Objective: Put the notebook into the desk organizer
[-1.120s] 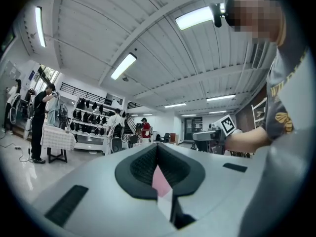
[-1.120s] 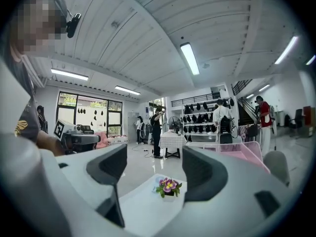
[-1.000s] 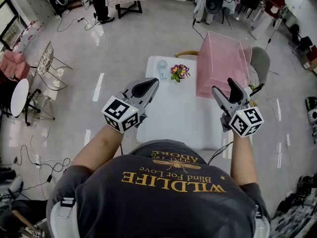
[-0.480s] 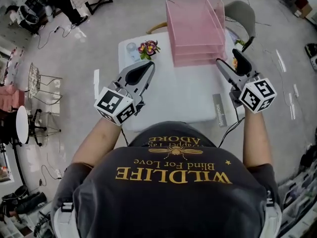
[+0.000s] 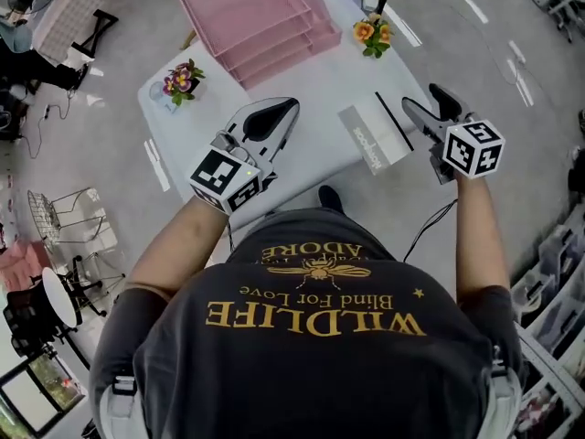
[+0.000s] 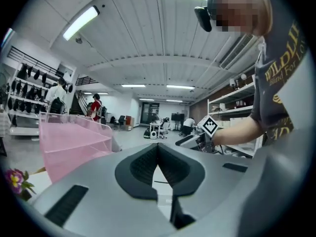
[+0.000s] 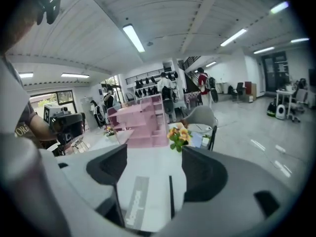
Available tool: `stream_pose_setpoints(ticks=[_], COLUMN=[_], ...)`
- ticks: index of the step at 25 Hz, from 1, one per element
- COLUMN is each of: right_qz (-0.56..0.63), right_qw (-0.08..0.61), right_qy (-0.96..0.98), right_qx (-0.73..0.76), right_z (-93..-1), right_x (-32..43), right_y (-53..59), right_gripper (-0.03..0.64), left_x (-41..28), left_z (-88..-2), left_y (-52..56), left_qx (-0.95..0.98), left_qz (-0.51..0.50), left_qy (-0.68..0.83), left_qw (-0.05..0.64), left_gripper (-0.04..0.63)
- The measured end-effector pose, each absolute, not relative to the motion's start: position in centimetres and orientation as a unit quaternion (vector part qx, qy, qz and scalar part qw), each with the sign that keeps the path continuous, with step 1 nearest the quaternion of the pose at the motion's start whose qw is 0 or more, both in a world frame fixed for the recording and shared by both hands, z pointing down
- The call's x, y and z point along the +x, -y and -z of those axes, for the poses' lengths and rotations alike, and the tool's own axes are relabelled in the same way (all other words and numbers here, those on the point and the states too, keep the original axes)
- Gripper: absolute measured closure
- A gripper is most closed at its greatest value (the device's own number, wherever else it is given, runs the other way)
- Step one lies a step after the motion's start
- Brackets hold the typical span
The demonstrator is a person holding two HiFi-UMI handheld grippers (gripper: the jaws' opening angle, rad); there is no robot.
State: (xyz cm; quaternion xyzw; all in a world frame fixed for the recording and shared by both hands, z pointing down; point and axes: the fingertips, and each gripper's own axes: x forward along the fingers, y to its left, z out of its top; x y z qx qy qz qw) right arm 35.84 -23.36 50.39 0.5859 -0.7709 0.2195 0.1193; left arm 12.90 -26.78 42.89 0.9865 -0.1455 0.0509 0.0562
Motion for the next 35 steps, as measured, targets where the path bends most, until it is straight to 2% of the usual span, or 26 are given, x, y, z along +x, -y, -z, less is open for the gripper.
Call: stream_pose_setpoints(ticks=[10,16,20,23,27,31,35], right_qz=[-0.363,-0.448,-0.499,-0.54,-0.557,-0.584,-0.587], right_qw=[0.211,0.272,0.265,0.268,0.289,0.193,0.117], right_qy=[0.712,0.684,0.67,0.652,0.646,0.67,0.698], right_qx=[0.563,0.508,0.481,0.46,0.435,0.415,0.393], right_z=[-66.4,-73.2,-75.4,-75.9,-75.7,-72.9,-68.9], right_x=[39.5,38.4,37.8,37.3,36.2,34.4,32.9], right_y=[17.8,16.9,17.2,16.5,15.5,16.4,17.5], right_gripper=[0.282,0.282,0.288,0.333,0.461,0.603,0.607], left_x=[20.8,21.1,20.3,19.5,18.4,17.7,16.6], left_z=[-49.2,-50.8,-51.8,-51.9,-51.6,-51.0,-49.9], left_y=[23.9,23.5,24.0,24.2,24.7,25.2,25.6], left_qx=[0.988,0.985,0.982,0.981,0.98,0.981,0.981], left_qz=[-0.104,-0.121,-0.127,-0.127,-0.122,-0.11,-0.101], left_qy=[0.086,0.087,0.1,0.108,0.119,0.125,0.131], left_qw=[0.073,0.085,0.093,0.098,0.104,0.104,0.103], left_gripper=[0.594,0.594,0.594,0.594,0.594,0.594,0.594])
